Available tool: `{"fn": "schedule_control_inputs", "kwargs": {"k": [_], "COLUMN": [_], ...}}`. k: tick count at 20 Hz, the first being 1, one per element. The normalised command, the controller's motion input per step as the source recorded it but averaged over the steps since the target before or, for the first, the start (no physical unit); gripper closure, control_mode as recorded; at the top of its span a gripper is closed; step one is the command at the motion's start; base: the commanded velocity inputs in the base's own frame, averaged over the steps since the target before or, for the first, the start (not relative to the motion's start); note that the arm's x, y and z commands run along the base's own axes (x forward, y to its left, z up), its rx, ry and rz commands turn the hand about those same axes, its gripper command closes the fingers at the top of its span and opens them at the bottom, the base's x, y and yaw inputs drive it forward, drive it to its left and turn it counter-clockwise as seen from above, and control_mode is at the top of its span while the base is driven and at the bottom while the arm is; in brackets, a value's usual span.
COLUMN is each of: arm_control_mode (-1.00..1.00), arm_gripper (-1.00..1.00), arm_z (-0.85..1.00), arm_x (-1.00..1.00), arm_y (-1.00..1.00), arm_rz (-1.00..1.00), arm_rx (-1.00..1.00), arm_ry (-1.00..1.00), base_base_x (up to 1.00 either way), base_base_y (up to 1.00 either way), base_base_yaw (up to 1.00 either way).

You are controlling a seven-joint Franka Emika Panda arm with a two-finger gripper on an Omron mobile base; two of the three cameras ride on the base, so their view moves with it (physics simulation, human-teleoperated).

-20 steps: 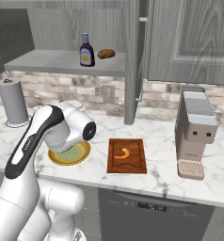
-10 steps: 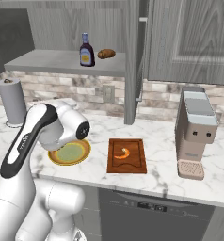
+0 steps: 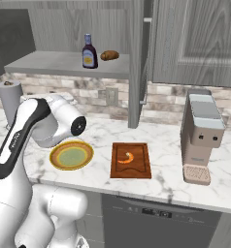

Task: Pick the shrimp from the plate and place it on the cutting board. Then pick the condiment bottle from the cabinet and place it next to the cutting board.

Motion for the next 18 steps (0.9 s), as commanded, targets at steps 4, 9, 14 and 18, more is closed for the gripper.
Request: {"fn": "schedule_control_inputs", "kwargs": {"k": [4,9,14,18], "arm_control_mode": [-1.00,-1.00,-1.00,-1.00], "arm_gripper": [-1.00,-1.00,-1.00,-1.00], "arm_z": [0.40,0.28,0.19,0.04], "arm_x": [-0.13,-0.26,-0.15,-0.02], "arm_y": [0.00,0.00,0.00,0.00], "arm_rz": [0.00,0.00,-0.01,-0.04], "arm_rx": [-0.03,-0.04,-0.05,-0.05], "arm_ry": [-0.01,-0.01,-0.02,-0.02], "base_base_x": [0.00,0.00,0.00,0.00], "base_base_y": [0.00,0.00,0.00,0.00], "base_base_yaw": [0.00,0.00,0.00,0.00]}}
